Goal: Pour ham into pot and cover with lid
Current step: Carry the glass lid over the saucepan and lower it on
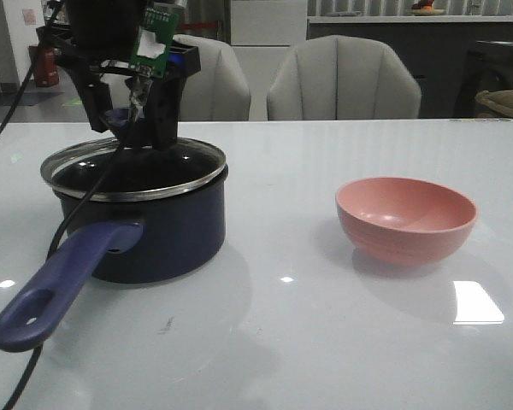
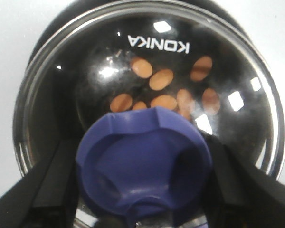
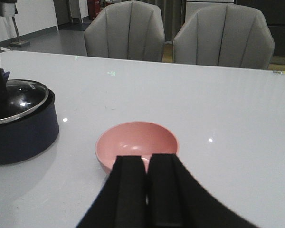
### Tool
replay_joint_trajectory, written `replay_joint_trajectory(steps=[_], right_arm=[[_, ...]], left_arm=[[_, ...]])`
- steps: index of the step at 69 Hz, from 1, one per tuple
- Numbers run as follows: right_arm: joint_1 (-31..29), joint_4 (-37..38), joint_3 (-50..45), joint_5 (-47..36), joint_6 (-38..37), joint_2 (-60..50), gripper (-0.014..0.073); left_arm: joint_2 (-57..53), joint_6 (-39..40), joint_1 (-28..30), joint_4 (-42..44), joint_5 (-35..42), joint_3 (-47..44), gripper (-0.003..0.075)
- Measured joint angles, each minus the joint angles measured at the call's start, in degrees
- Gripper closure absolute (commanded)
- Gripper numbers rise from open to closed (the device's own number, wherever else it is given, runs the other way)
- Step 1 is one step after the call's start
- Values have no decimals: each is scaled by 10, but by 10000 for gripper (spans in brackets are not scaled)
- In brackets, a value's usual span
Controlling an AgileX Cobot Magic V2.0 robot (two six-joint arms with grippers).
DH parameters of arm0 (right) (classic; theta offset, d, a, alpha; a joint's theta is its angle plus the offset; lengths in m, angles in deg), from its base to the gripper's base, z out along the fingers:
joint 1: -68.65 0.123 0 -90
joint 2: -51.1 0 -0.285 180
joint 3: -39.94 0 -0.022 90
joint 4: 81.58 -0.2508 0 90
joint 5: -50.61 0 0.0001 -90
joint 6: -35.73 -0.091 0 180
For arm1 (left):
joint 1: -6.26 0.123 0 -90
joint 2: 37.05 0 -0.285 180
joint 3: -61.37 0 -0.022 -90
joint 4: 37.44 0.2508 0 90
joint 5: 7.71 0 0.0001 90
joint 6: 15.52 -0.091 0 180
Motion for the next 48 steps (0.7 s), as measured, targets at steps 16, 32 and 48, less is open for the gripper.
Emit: replay_joint_trajectory(steps=[16, 32, 48], right_arm=[[0, 0, 0, 0, 0, 0, 447], [0, 0, 0, 0, 0, 0, 447], [0, 0, 0, 0, 0, 0, 447]], left_arm=[[5, 0, 0, 1, 9, 2, 460], [6, 0, 1, 14, 19, 2, 460], [6, 0, 8, 14, 23, 2, 458]])
